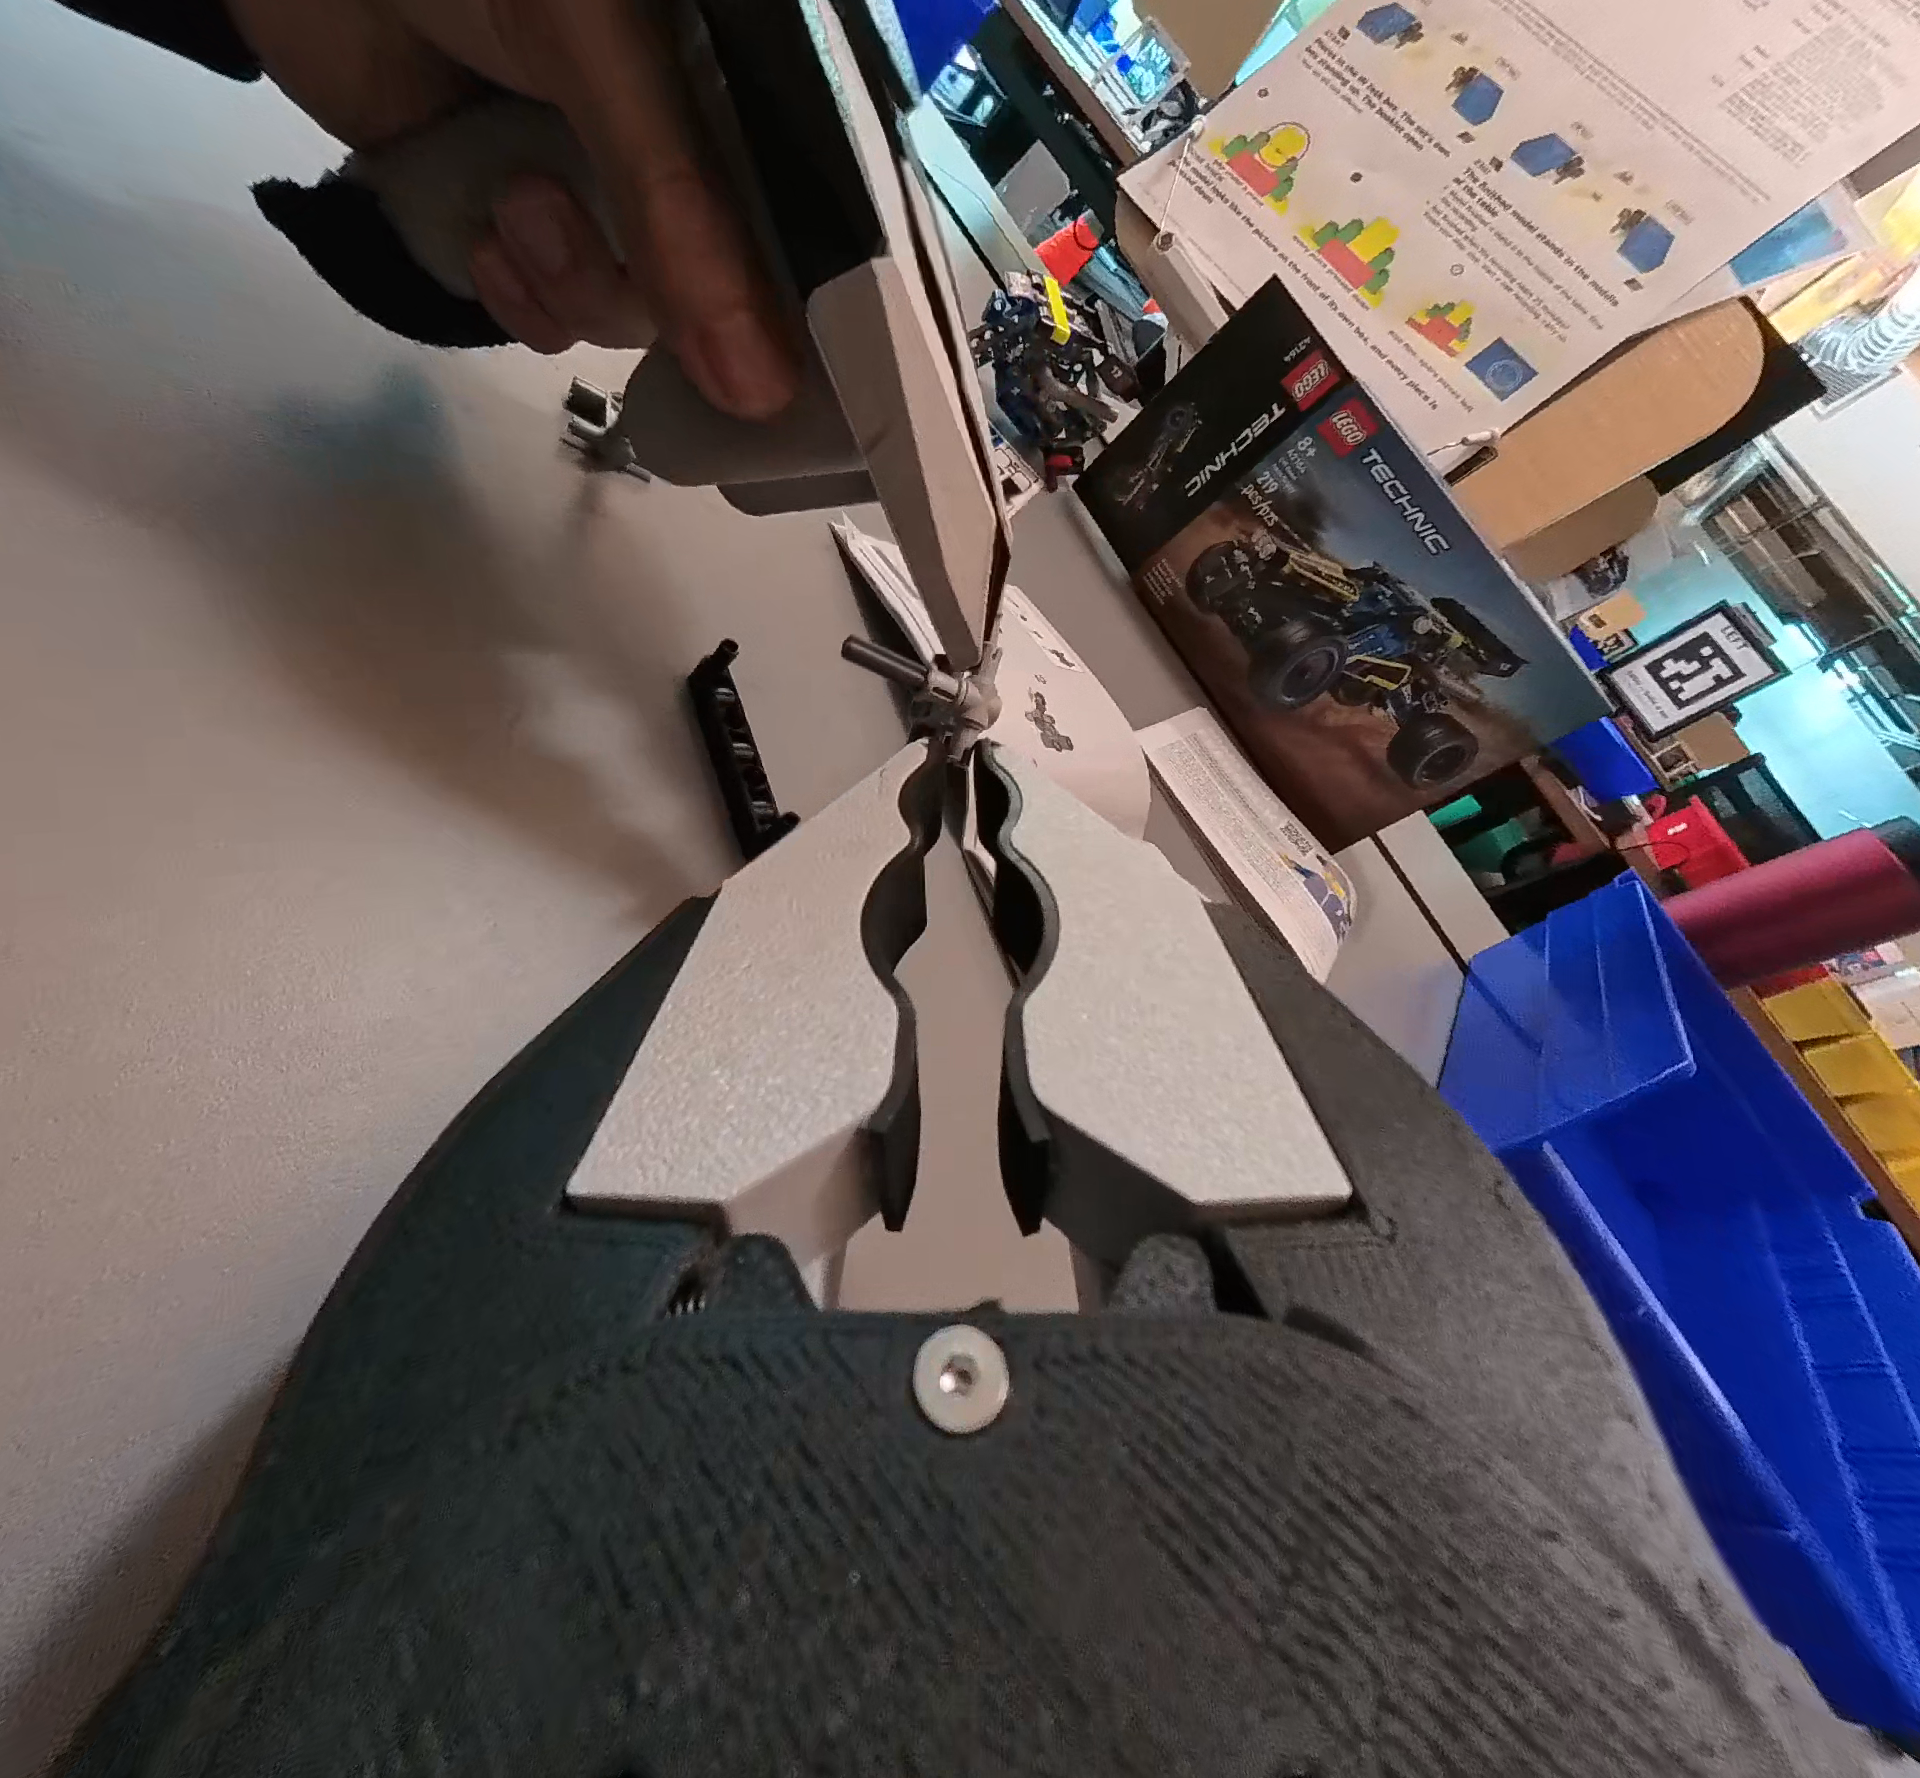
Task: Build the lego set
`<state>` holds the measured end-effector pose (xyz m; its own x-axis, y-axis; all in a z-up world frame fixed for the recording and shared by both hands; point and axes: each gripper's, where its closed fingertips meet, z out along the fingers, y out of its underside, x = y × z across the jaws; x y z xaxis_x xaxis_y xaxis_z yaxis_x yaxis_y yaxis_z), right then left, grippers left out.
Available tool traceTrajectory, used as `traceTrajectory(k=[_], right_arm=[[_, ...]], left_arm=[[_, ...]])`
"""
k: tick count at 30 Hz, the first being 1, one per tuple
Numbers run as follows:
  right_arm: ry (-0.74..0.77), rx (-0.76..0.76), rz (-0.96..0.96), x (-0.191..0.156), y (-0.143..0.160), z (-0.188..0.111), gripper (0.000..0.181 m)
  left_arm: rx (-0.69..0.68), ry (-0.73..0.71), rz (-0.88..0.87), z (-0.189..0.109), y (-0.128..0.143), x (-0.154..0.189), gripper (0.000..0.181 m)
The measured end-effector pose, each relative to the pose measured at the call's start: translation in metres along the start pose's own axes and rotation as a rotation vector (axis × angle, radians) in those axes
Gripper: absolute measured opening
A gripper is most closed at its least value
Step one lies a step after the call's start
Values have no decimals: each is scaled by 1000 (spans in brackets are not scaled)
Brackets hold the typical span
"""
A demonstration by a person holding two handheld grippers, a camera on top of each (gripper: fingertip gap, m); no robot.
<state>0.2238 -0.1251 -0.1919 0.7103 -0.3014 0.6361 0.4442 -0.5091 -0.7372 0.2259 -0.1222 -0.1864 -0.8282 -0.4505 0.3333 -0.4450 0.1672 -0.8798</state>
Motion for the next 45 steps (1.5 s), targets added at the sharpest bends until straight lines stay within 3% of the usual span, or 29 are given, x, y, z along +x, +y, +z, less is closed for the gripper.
traceTrajectory(k=[1,7,15,22,27,32,45], right_arm=[[4,9,10,1,-1,0,3],[82,75,7,12,-9,-4,3],[173,39,-138,16,-10,-1,3],[493,7,-324,45,-22,-11,2],[588,-18,-306,59,-22,-10,2],[748,-45,-170,96,-14,-6,3],[781,-45,-180,98,-13,-12,3]], left_arm=[[6,3,0,-1,-1,0,0],[57,36,31,-6,-9,6,0],[68,36,85,-11,-11,9,4],[123,11,138,-23,-13,4,7],[107,-142,299,-34,-7,-16,6],[180,-321,428,-48,-15,-37,2],[245,-856,966,-78,-38,-50,0]])
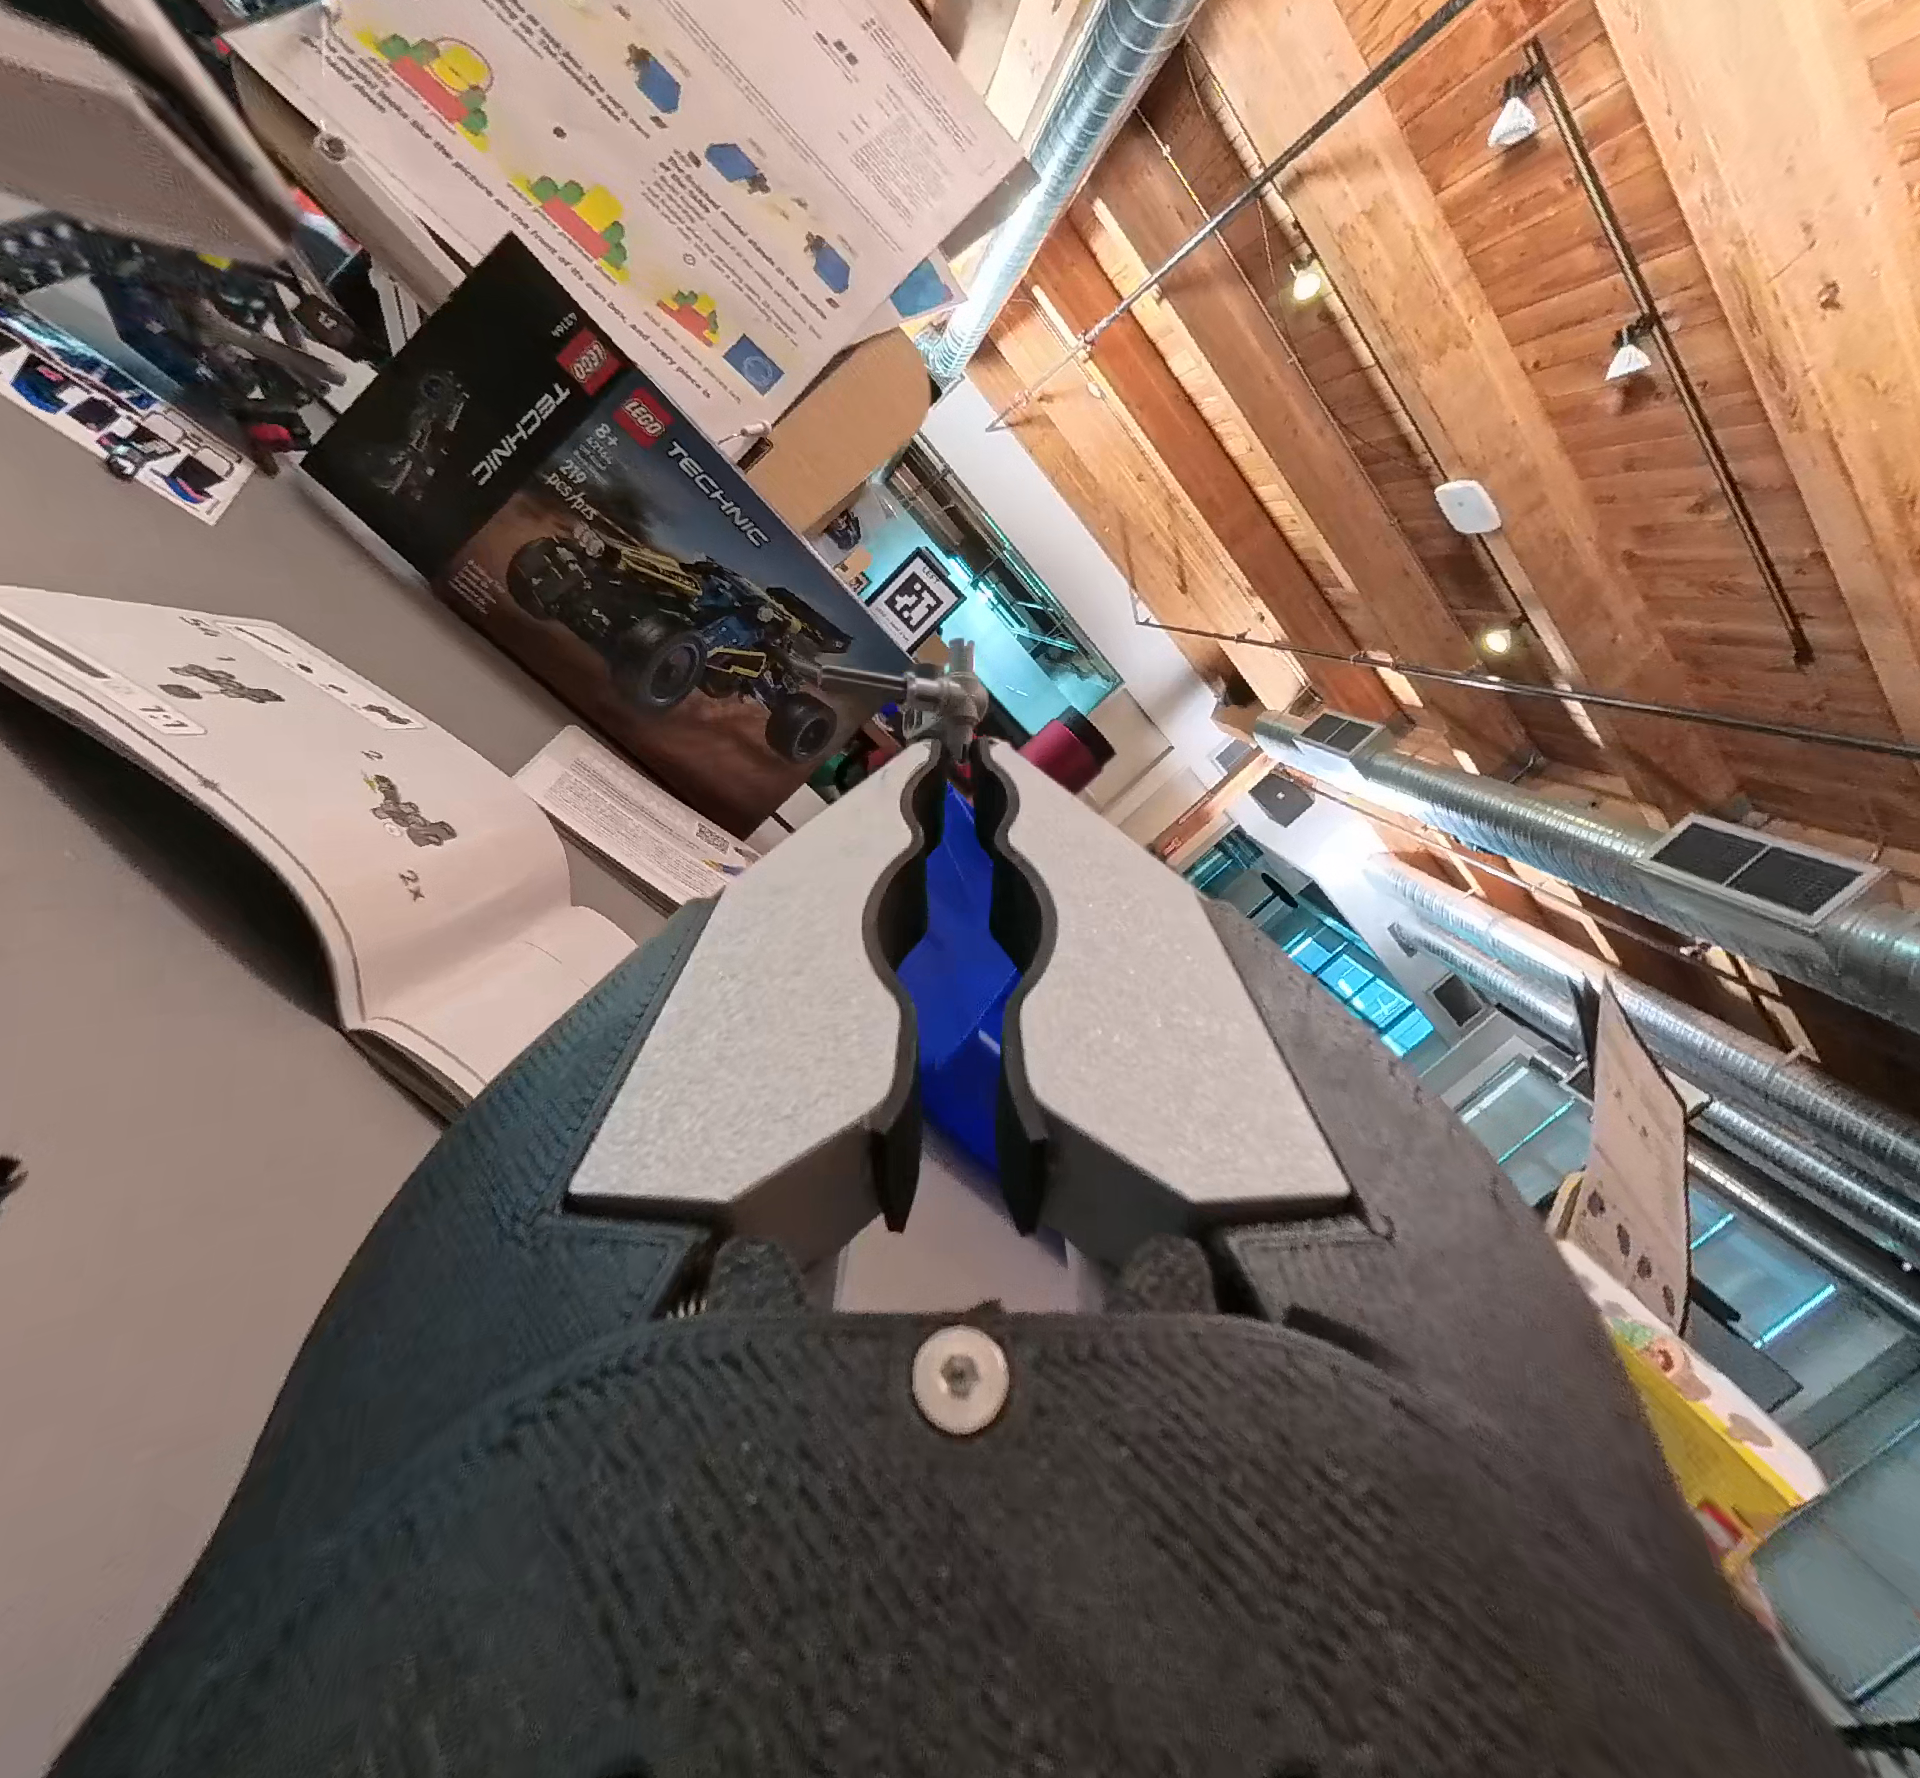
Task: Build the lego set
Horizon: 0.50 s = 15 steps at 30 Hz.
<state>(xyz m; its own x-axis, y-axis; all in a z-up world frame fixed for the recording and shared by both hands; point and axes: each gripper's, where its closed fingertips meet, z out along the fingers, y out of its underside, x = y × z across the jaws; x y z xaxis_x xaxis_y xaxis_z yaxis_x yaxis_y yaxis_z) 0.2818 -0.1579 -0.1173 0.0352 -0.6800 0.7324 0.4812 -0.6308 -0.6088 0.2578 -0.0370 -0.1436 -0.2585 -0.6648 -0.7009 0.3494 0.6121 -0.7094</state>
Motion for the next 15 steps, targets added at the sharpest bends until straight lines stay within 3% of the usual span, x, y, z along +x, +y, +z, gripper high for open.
traceTrajectory(k=[4,9,11,15], right_arm=[[14,-16,18,3,4,1,3],[59,-78,139,20,26,-1,3],[85,-103,101,31,35,-3,2],[145,-146,168,58,62,-10,3]], left_arm=[[-13,-92,-35,-2,8,-17,4],[-58,-226,-72,-5,26,-45,44],[-99,-268,-80,-7,36,-55,55],[-159,-318,-124,-13,54,-67,54]])
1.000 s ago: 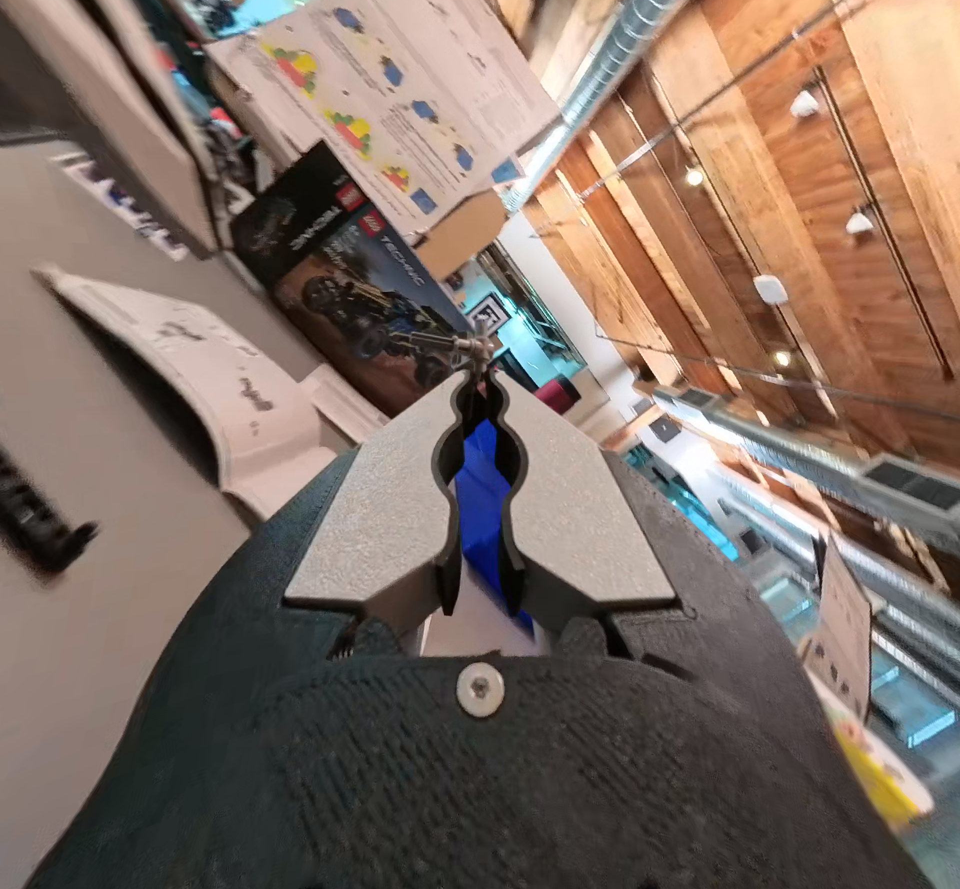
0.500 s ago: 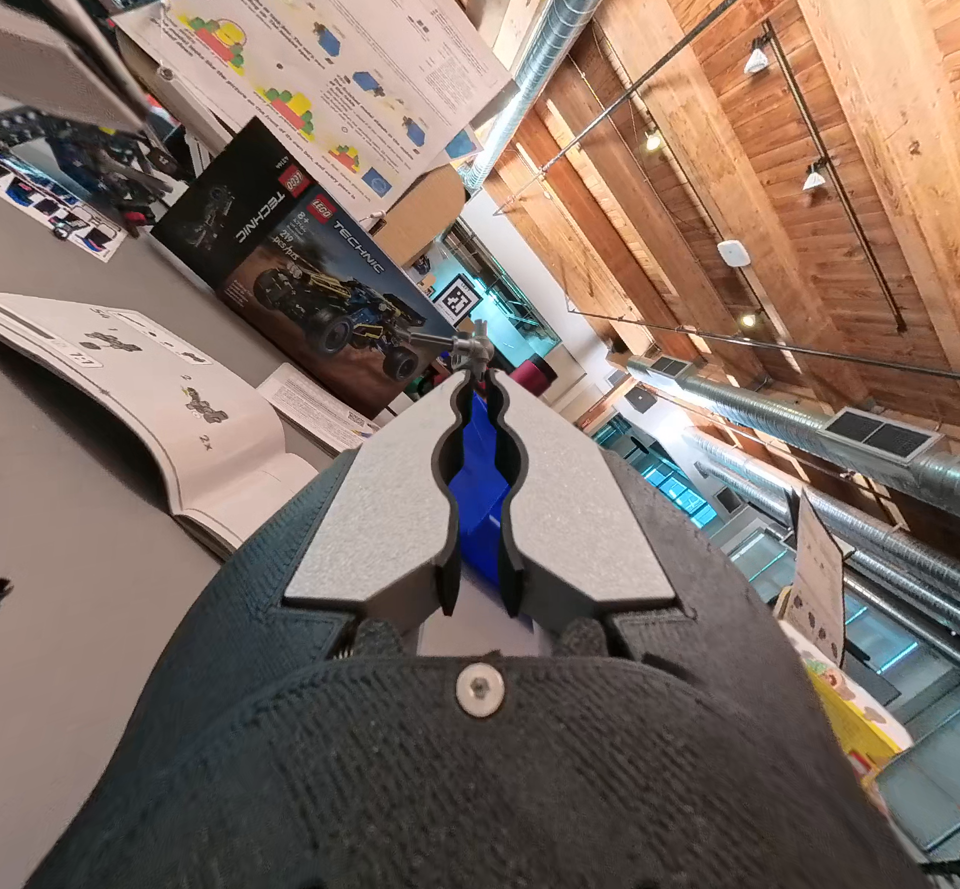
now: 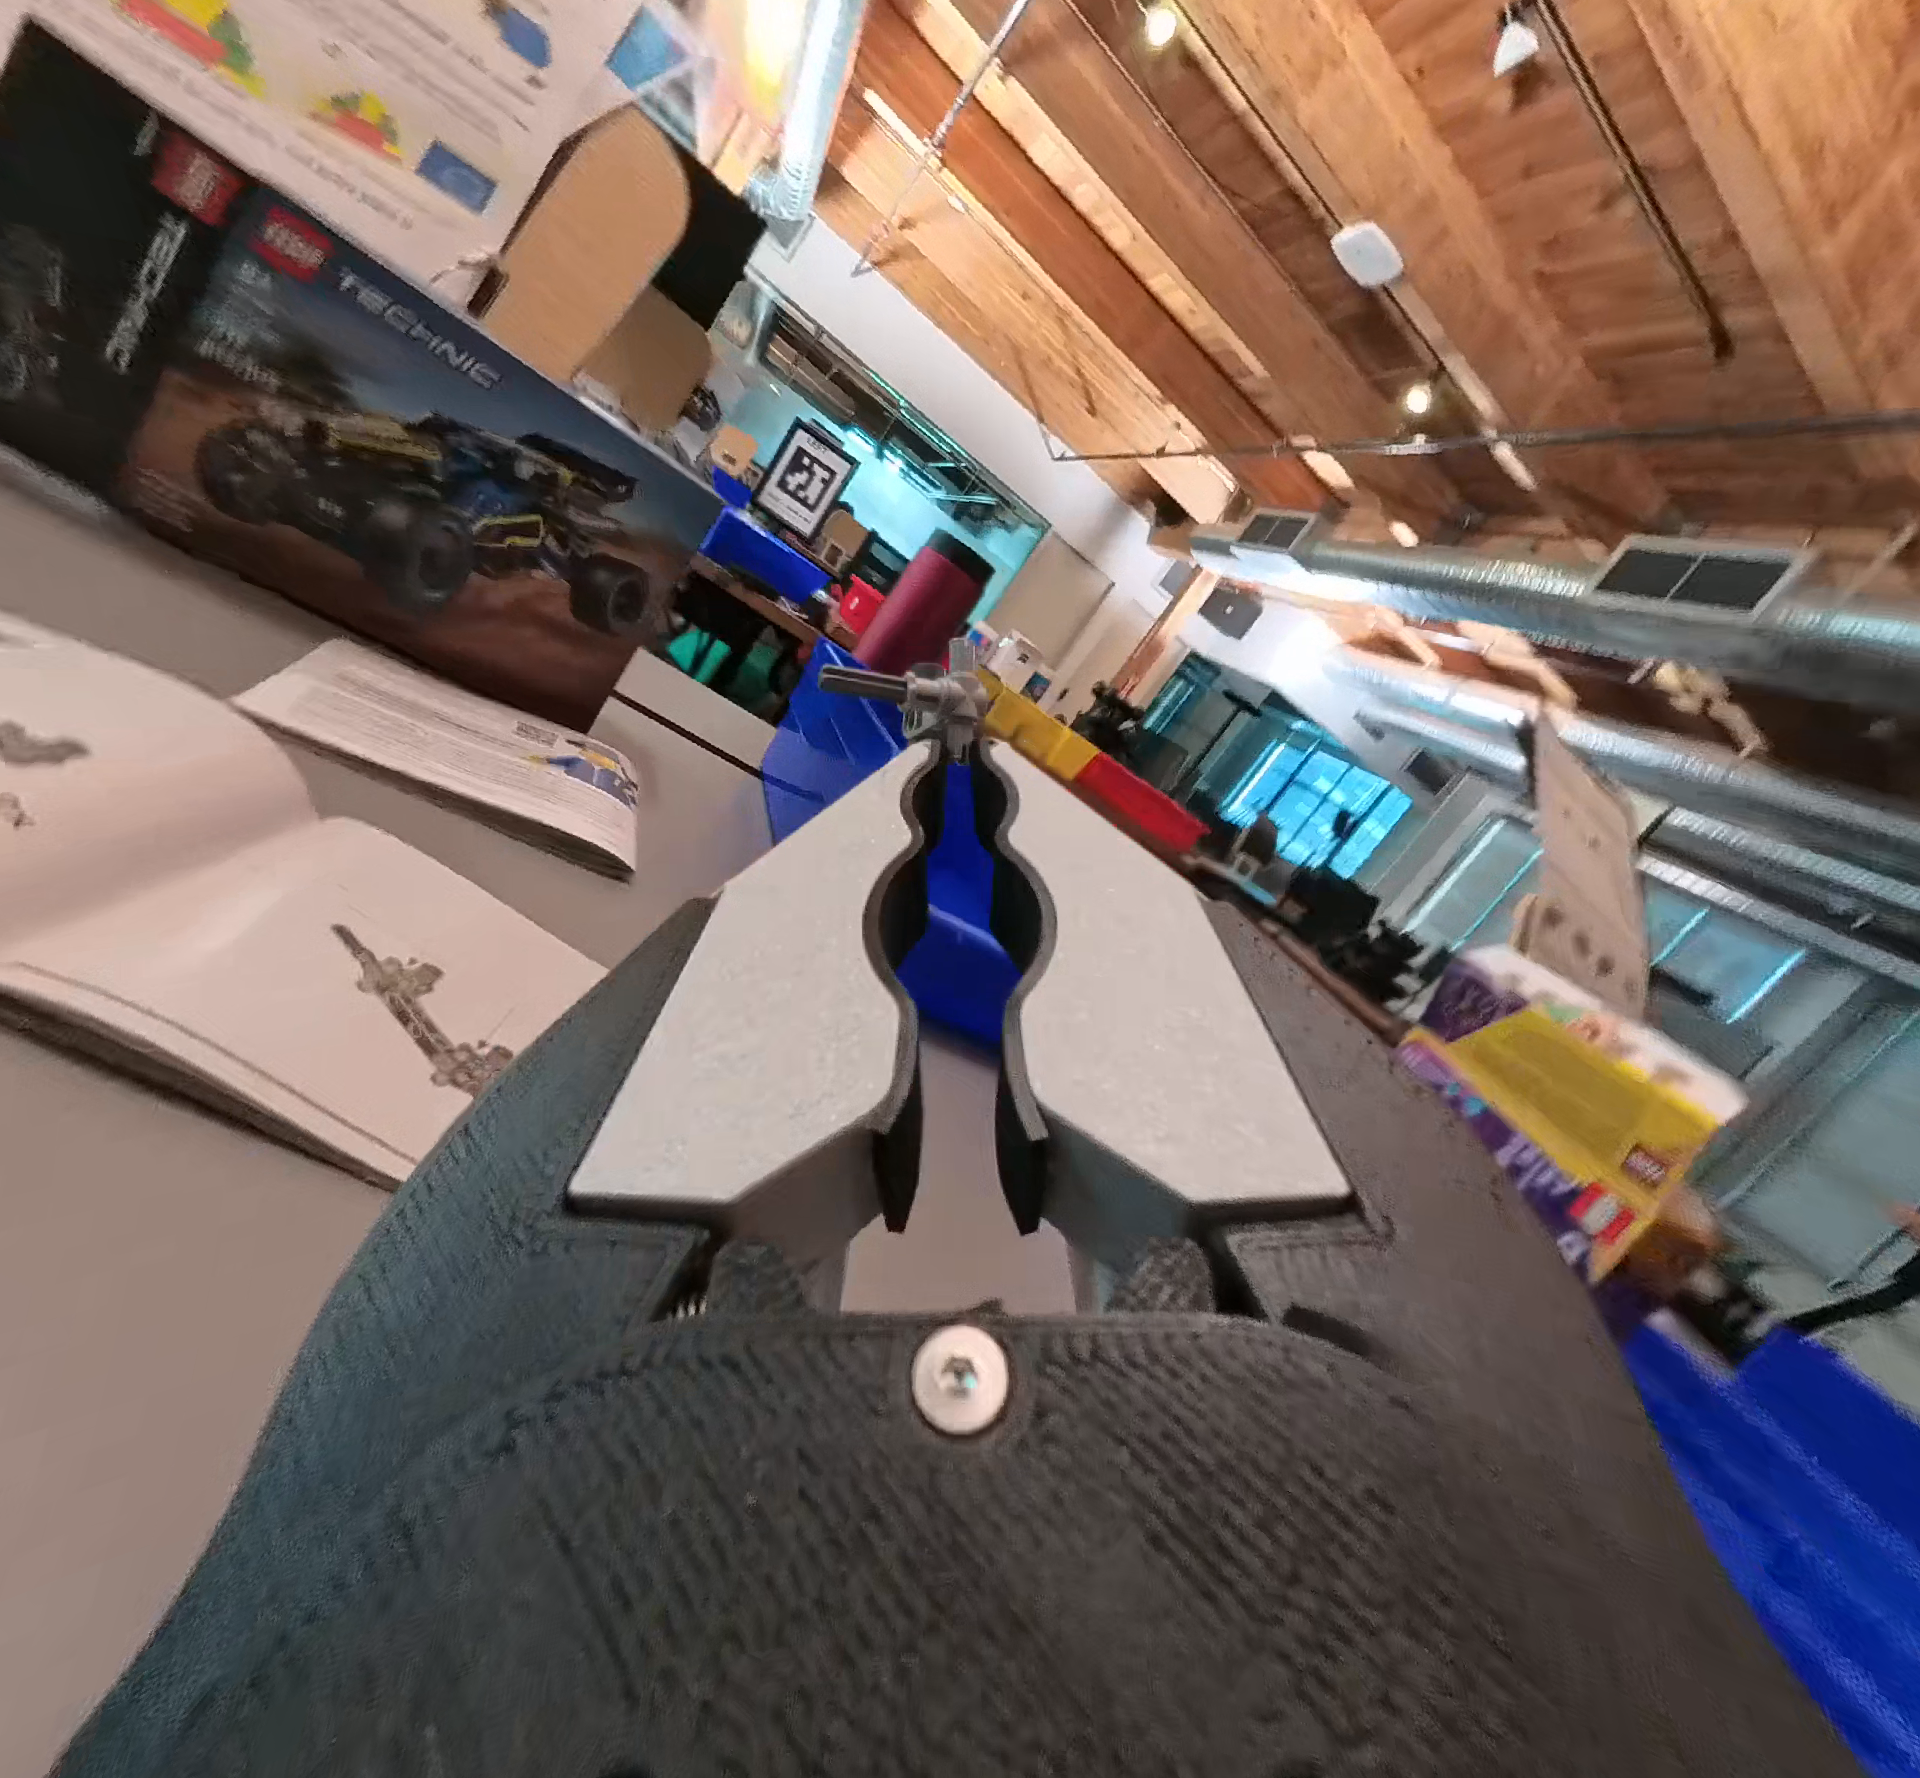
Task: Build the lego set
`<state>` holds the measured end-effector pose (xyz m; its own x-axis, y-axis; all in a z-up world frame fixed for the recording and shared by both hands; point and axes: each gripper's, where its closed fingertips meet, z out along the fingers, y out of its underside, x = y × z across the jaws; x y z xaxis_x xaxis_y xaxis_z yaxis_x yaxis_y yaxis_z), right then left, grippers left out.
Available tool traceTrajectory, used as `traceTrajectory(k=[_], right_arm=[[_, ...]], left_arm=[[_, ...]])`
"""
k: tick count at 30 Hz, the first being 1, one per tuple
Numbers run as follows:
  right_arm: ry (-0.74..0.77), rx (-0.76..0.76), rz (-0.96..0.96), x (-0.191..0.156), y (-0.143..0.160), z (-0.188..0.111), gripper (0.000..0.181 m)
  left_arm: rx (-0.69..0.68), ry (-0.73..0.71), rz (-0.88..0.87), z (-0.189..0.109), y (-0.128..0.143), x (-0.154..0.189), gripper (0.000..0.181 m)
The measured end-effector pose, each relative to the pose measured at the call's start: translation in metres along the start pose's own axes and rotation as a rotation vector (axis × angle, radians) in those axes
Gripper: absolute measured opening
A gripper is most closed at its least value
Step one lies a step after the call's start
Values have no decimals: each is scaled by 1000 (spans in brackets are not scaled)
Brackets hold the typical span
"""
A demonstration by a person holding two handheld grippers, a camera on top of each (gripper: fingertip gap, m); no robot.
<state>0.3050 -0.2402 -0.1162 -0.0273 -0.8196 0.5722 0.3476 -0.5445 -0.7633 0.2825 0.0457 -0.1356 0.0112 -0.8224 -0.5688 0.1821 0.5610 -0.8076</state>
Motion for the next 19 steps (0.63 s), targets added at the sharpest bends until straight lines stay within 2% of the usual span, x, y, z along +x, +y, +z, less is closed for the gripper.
traceTrajectory(k=[3,6,19], right_arm=[[2,29,167,8,2,-2,3],[-10,19,228,7,7,0,2],[-44,36,245,1,4,1,2]], left_arm=[[-40,40,-102,3,9,4,51],[-45,68,-122,5,10,10,48],[-37,114,-101,4,7,19,40]])
